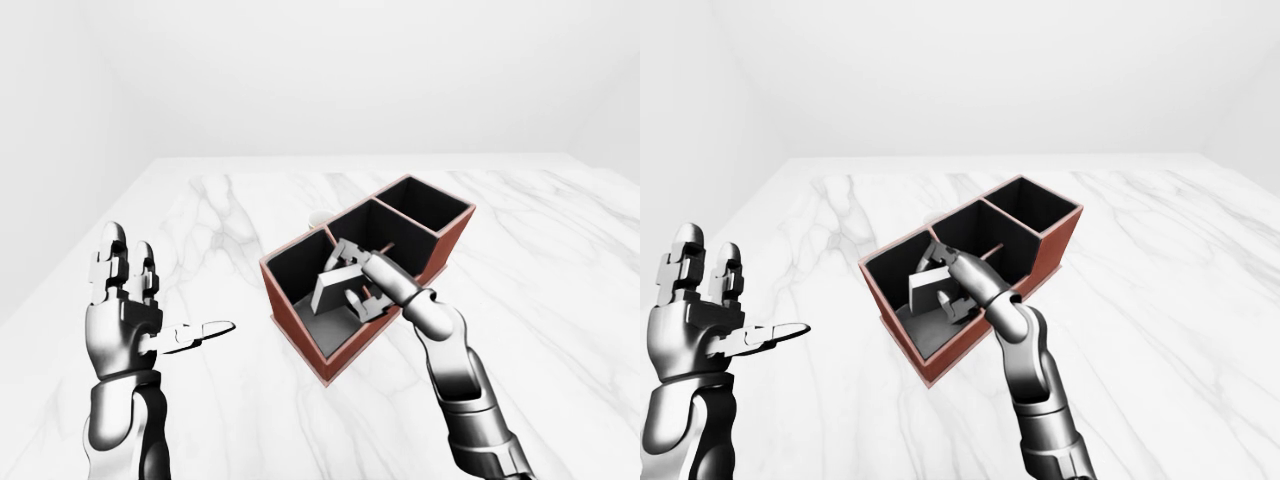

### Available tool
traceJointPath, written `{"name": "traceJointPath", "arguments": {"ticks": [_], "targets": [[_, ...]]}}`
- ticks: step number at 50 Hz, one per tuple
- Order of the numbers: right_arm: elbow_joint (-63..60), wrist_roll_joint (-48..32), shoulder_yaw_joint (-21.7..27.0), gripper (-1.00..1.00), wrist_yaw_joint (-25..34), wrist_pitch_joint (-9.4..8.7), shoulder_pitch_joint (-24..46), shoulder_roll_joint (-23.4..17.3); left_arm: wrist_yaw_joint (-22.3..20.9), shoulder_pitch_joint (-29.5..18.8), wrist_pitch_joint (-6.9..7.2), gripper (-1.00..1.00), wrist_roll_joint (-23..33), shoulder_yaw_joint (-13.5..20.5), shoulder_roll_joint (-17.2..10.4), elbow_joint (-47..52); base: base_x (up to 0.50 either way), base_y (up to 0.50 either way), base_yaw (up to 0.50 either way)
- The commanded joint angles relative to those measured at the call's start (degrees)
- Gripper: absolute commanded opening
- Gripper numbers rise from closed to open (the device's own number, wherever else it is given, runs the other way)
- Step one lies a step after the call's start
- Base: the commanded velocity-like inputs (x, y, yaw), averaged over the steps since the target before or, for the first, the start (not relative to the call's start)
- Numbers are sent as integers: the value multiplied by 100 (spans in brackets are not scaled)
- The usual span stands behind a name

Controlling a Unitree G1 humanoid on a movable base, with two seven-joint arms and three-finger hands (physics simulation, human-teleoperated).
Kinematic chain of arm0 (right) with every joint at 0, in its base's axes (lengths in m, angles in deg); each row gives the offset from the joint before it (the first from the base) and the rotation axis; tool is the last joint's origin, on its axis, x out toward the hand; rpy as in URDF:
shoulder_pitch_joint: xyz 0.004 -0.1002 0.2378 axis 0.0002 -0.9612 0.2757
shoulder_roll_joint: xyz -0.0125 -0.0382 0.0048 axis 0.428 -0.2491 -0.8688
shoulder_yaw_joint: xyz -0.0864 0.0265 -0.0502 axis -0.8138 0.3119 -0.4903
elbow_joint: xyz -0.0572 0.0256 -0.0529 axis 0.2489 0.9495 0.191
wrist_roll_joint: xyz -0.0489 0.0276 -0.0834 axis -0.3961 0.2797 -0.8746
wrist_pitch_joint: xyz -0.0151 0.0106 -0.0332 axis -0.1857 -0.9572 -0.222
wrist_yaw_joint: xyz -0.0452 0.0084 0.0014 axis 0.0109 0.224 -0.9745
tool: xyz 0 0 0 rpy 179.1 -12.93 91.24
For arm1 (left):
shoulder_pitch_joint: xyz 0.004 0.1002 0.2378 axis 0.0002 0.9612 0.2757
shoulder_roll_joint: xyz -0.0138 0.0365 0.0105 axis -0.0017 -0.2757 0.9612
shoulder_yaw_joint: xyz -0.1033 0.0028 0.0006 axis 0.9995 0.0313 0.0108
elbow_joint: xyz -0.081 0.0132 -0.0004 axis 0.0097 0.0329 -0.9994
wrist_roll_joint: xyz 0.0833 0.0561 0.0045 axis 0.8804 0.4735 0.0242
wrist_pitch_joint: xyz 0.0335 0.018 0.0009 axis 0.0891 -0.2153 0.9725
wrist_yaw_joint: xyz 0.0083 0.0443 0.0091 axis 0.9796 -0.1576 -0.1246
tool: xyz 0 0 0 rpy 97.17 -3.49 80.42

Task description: Pick up the book and place it in the left compartment of the caddy.

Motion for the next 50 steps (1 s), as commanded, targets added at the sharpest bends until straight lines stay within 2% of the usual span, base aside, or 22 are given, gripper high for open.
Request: {"name": "traceJointPath", "arguments": {"ticks": [1, 21, 50], "targets": [[79, 325, 26, -100, -209, 0, 26, 73, 1, 2, 0, 100, -2, -2, 2, 19, 0, 0, 0], [430, 254, -46, -100, -387, 0, -43, 152, -15, 27, 0, 100, -32, 26, 12, 58, 0, 0, 0], [626, -546, -255, -100, -573, 0, 18, 294, -24, 10, 0, 100, -90, 88, 1, 61, 0, 0, 0]]}}
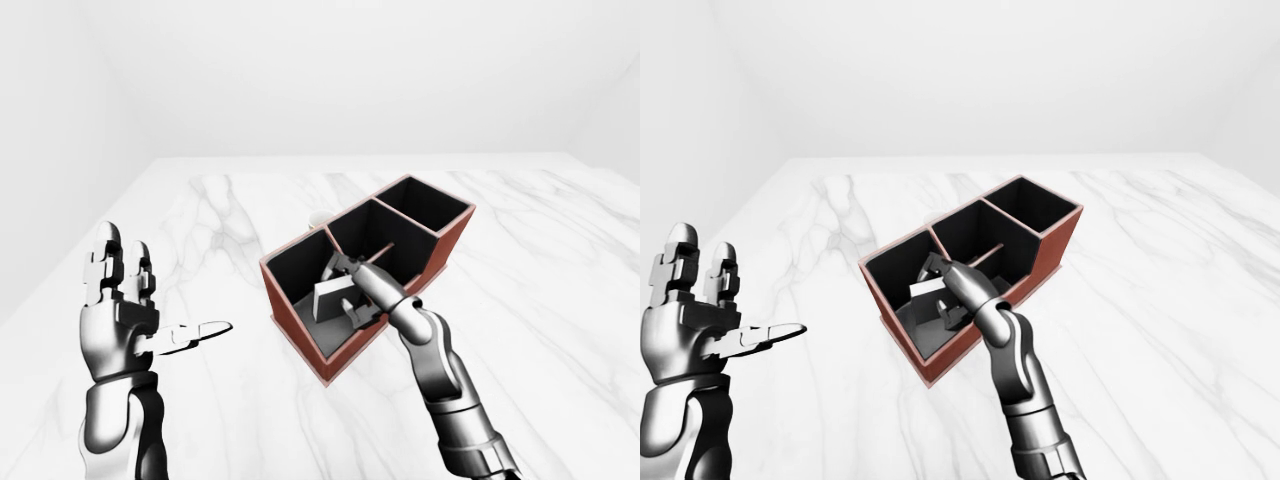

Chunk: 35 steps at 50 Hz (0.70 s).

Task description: Pick up the book and place it in the left compartment of the caddy.

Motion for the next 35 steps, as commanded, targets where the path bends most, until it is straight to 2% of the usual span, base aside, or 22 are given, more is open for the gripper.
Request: {"name": "traceJointPath", "arguments": {"ticks": [1, 35], "targets": [[-39, 157, -43, -100, -157, 0, 54, 109, 0, -6, 0, 100, -8, 6, -3, 9, 0, 0, 0], [595, 135, 28, -100, -559, 0, -60, 101, -9, 14, 0, 100, 12, -23, 14, 24, 0, 0, 0]]}}
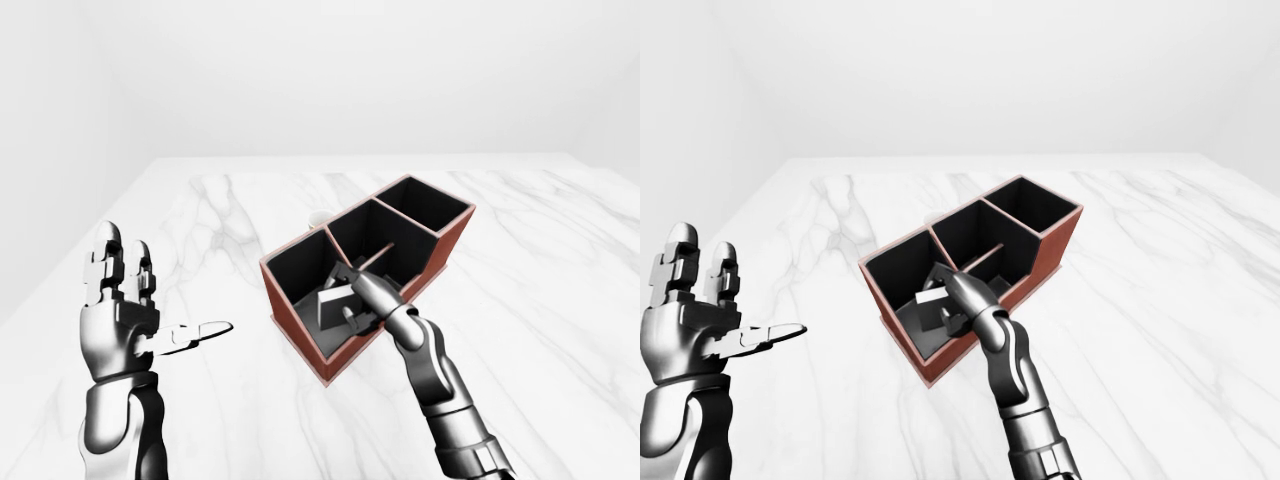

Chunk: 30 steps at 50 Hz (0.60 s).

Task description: Pick up the book and place it in the left compartment of the caddy.

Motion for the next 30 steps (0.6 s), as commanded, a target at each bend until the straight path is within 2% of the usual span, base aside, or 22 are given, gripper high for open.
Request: {"name": "traceJointPath", "arguments": {"ticks": [1, 18, 19, 20, 21, 30], "targets": [[30, 426, 44, -100, -192, 0, 29, 25, -11, 24, 0, 100, 9, -20, 13, 36, 0, 0, 0], [91, 354, -4, -100, -172, 0, 98, 75, -17, -1, 0, 100, -22, 17, -5, 0, 0, 0, 0], [76, 313, -30, -22, -157, 0, 83, 83, -21, 1, 0, 100, -33, 28, -8, 11, 0, 0, 0], [69, 316, -26, 77, -155, 0, 87, 92, -19, -5, 0, 100, -36, 34, -12, 12, 0, 0, 0], [37, 325, -30, 100, -135, 0, 85, 109, -21, -6, 0, 100, -40, 39, -11, 5, 0, 0, 0], [-50, 251, -77, 100, -64, 0, 68, 102, -25, -14, 0, 100, -47, 52, -14, -9, 0, 0, 0]]}}
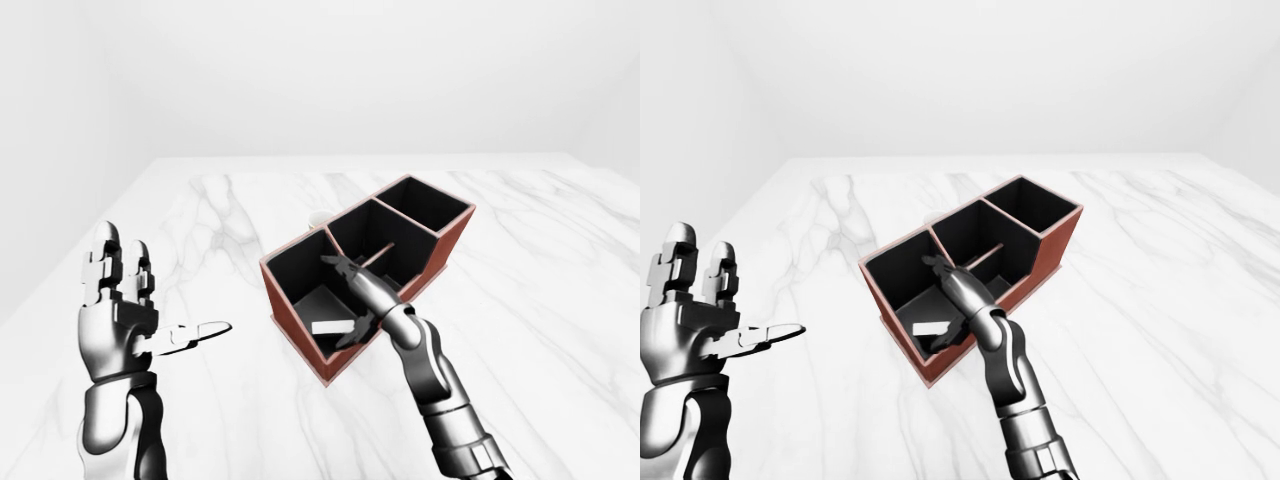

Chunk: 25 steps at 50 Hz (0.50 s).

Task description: Pick up the book and place it in the left compartment of the caddy.

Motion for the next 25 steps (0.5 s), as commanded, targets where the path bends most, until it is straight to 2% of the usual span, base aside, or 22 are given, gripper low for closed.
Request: {"name": "traceJointPath", "arguments": {"ticks": [1, 16, 21, 25], "targets": [[-115, 77, -55, 100, 34, 0, -8, 25, -5, -10, 0, 100, -11, 17, -7, -20, 0, 0, 0], [-473, 140, 58, 100, 102, 0, 18, 15, -1, 11, 0, 100, 33, -37, 12, 19, 0, 0, 0], [-989, 204, 57, 100, 382, 0, 31, -4, 6, 3, 0, 100, 39, -44, 11, 23, 0, 0, 0], [-1813, 389, 77, 100, 833, 0, 144, 33, 3, 1, 0, 100, 21, -26, 7, 24, 0, 0, 0]]}}
